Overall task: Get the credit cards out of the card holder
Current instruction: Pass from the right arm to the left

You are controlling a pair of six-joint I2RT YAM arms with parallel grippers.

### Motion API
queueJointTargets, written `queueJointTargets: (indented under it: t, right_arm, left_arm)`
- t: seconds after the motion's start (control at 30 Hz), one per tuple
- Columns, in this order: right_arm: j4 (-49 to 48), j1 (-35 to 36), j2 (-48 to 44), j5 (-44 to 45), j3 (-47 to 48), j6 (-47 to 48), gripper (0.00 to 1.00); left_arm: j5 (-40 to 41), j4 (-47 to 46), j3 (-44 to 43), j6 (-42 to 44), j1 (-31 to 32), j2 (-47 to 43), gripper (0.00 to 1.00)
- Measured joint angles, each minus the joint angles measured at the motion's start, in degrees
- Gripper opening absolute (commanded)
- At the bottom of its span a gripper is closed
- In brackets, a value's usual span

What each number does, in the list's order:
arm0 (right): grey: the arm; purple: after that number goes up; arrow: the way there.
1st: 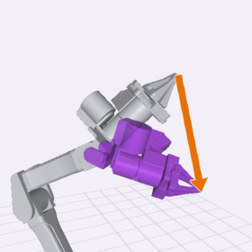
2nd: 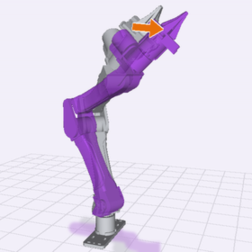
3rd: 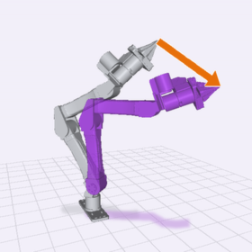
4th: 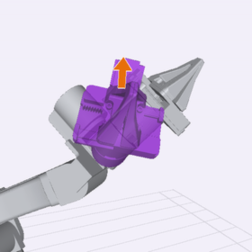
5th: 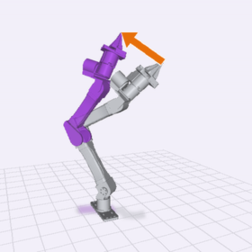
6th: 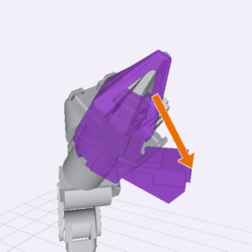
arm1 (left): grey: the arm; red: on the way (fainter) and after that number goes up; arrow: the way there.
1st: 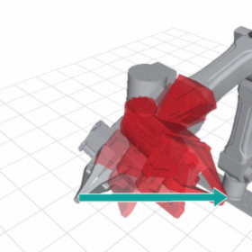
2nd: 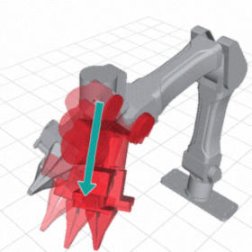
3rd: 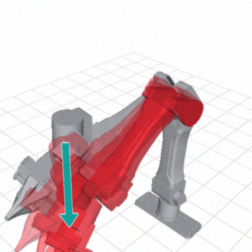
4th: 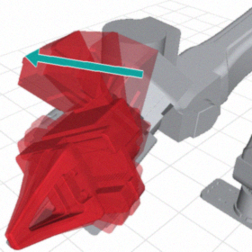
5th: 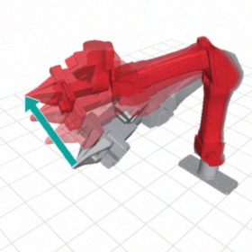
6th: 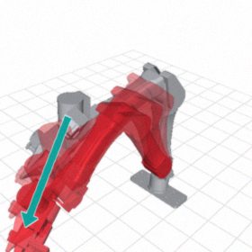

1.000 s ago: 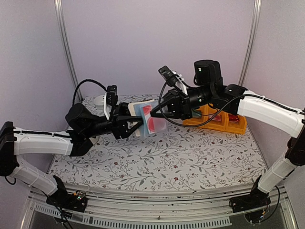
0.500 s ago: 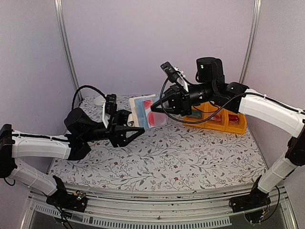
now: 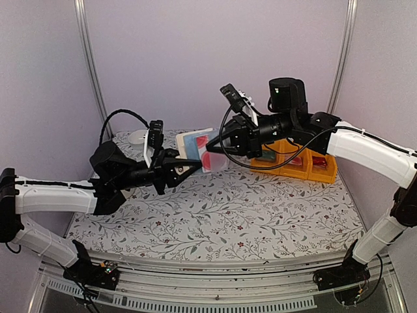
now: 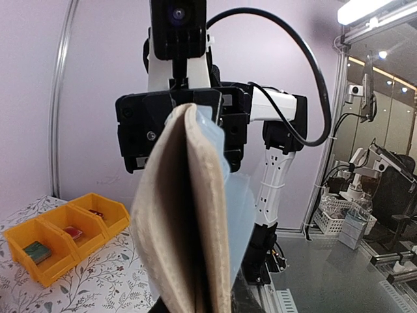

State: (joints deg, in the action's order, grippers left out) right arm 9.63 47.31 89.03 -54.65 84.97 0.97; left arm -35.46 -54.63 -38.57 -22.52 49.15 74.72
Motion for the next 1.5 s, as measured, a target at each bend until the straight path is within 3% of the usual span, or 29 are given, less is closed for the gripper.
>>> queueJointTargets:
  t: [0.4,0.6,0.83,1.13,1.5]
  right_arm:
    - [0.6,0.0,0.0,-3.3,0.0,1.8,0.02]
    - [0.7,-0.2,0.0,-4.6,0.0,2.3,0.02]
    - [0.6,-1.5,-0.2,-4.7,0.0,1.7,0.02]
    - [0.5,-1.9,-0.2,-4.7,0.0,1.4,0.02]
    - [1.2,-1.7,0.3,-4.4,1.0,2.3,0.02]
  left_arm:
    - [-1.2,-4.3,1.0,-0.9,0.1,0.3,0.2]
    - [-1.0,-4.3,0.7,-1.3,0.2,0.7,0.15]
    - [3.4,0.5,-1.5,0.6,0.8,0.9,0.07]
    - [9.8,4.8,-1.7,4.6,2.6,-0.9,0.06]
    - [10.3,5.4,-3.1,4.8,2.9,0.6,0.33]
